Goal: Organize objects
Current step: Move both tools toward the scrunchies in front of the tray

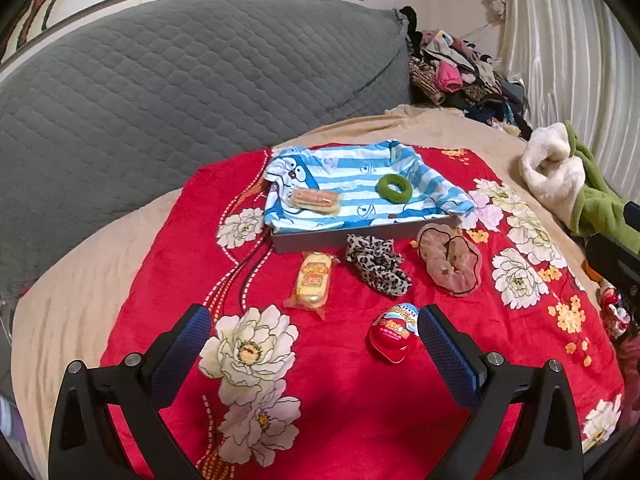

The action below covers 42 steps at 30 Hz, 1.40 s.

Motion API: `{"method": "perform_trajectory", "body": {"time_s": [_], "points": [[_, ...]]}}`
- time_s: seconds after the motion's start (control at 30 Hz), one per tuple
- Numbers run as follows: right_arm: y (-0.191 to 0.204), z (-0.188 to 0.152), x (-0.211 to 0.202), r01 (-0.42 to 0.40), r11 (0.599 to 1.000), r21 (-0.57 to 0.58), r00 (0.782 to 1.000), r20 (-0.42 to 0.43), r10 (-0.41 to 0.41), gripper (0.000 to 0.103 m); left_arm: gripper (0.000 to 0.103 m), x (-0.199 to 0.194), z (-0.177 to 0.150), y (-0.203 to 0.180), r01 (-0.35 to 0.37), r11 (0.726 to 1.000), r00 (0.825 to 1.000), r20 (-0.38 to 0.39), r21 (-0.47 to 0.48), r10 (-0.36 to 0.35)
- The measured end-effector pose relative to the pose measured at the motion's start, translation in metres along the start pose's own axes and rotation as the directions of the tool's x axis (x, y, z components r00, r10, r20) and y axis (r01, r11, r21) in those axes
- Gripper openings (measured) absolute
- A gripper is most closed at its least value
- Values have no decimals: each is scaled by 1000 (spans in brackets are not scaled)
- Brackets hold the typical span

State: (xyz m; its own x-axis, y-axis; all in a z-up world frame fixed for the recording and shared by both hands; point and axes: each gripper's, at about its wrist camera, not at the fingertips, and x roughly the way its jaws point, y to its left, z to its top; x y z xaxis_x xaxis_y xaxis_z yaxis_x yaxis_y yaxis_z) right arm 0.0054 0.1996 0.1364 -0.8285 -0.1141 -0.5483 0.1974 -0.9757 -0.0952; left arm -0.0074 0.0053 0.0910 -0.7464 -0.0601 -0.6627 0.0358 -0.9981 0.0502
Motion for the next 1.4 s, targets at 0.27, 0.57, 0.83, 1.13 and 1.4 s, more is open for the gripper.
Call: {"method": "perform_trajectory", "body": {"time_s": [0.27,0.57,0.83,1.13,1.4], "points": [[-9,-9,15,3,1000,15,1000,-30,-2,102,103,11,-1,-10,3,1000,1000,-8,12,-3],[-16,-18,31,4,1000,28,998,-58,-2,102,103,22,-3,-17,5,1000,1000,-22,21,-5],[-18,-23,48,0,999,36,997,-81,3,102,103,39,-4,-22,12,1000,999,-40,22,-11],[-21,-30,75,1,999,50,994,-105,4,102,103,65,-1,-29,16,1000,998,-58,24,-14],[-28,-37,107,4,998,63,990,-140,4,102,103,98,1,-36,21,1000,996,-91,20,-19]]}}
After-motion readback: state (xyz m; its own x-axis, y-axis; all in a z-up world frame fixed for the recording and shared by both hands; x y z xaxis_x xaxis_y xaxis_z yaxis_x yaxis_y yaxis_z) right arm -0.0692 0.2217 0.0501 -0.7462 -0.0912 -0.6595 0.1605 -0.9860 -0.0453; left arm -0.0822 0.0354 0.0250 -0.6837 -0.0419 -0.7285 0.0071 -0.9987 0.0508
